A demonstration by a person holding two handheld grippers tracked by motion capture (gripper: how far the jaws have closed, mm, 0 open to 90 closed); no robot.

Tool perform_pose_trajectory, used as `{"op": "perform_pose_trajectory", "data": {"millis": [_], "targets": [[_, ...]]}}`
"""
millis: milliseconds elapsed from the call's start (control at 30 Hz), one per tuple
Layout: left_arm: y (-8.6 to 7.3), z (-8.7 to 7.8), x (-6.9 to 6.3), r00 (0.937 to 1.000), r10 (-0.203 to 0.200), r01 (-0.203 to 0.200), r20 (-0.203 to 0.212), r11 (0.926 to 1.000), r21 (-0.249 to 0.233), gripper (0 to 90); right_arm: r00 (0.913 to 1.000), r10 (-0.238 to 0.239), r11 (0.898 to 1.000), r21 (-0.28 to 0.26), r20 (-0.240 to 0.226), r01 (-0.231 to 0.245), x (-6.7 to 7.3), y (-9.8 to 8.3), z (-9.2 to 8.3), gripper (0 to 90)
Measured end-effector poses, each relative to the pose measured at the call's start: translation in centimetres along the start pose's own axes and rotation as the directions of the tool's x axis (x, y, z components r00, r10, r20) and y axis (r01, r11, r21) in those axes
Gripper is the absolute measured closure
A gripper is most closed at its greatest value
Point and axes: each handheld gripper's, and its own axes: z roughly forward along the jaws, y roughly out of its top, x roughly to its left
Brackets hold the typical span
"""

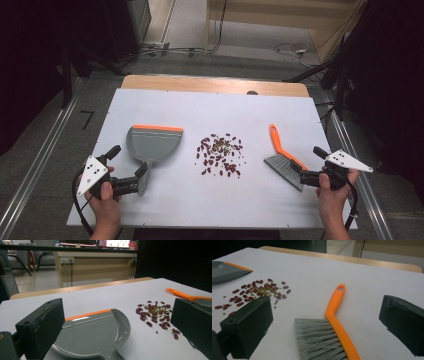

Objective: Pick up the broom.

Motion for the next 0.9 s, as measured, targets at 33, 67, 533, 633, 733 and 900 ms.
{"op": "perform_pose_trajectory", "data": {"millis": [33, 67, 533, 633, 733, 900], "targets": [[0.0, 0.0, 0.0, 1.0, 0.0, 0.0, 0.0, 1.0, 0.0, 0.0, 1.0, 0.004, 1.0, -0.001, -0.002, -0.004, 0.0, 0.0, 0.0, 0.0], [0.0, 0.0, 0.0, 1.0, 0.002, -0.002, -0.001, 1.0, -0.001, 0.0, 1.0, 0.005, 1.0, -0.001, -0.004, -0.005, 0.0, 0.0, 0.0, 0.0], [-0.1, 0.5, -0.3, 0.9998, 0.019, -0.019, -0.004, 0.9998, 0.004, 0.0, 0.9985, -0.005, 0.999, 0.041, 0.055, 0.003, 0.7, 2.8, 1.0, 0.0], [-0.1, 0.5, -0.3, 0.9997, 0.021, -0.021, -0.009, 0.9998, 0.003, 0.0, 0.999, 0.003, 0.999, 0.042, 0.045, -0.005, 0.5, 3.8, 1.3, 0.0], [-0.1, 0.7, -0.2, 0.9998, 0.017, -0.017, -0.005, 0.9999, 0.003, 0.0, 0.9983, -0.005, 0.998, 0.061, 0.058, 0.001, 0.5, 4.7, 1.7, 0.0], [-0.3, 1.1, -0.4, 0.9997, 0.019, -0.02, 0.013, 0.9997, 0.015, 0.0, 0.9941, 0.004, 0.996, 0.091, 0.109, -0.014, 0.2, 6.0, 2.5, 0.0]]}}
